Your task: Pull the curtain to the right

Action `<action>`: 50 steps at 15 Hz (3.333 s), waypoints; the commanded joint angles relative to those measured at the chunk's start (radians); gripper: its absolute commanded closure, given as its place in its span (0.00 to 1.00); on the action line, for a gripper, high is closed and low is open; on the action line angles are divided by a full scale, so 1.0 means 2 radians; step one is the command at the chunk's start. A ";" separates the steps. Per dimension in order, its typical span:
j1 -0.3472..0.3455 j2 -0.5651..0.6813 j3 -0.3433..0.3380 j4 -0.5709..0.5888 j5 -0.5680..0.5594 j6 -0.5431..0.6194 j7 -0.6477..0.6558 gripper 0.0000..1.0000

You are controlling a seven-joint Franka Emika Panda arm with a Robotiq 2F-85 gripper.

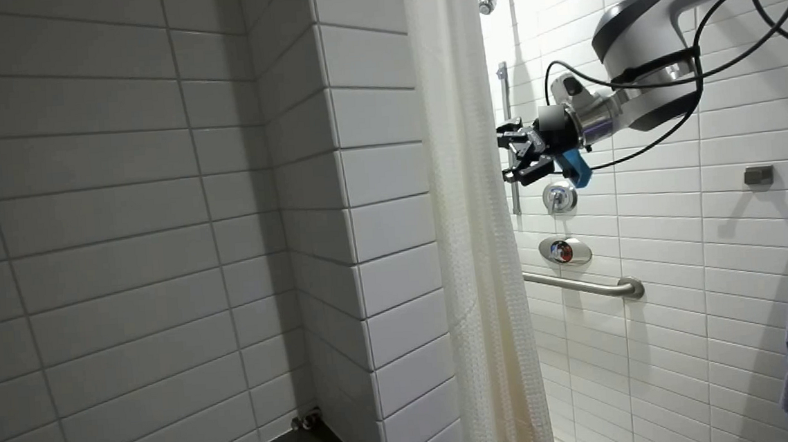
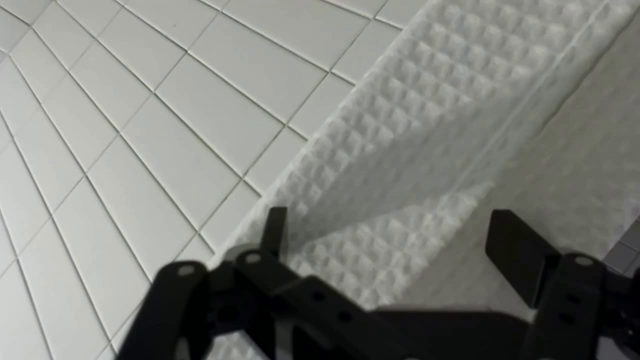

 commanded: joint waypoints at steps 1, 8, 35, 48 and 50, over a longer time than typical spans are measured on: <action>0.003 -0.010 -0.001 -0.001 -0.017 0.004 0.011 0.00; 0.003 -0.010 -0.001 -0.001 -0.017 0.004 0.011 0.00; 0.004 -0.007 -0.003 -0.001 -0.029 0.009 0.023 0.00; -0.009 0.014 0.014 -0.007 -0.131 0.023 0.122 1.00; -0.008 0.021 0.019 -0.004 -0.147 0.023 0.139 1.00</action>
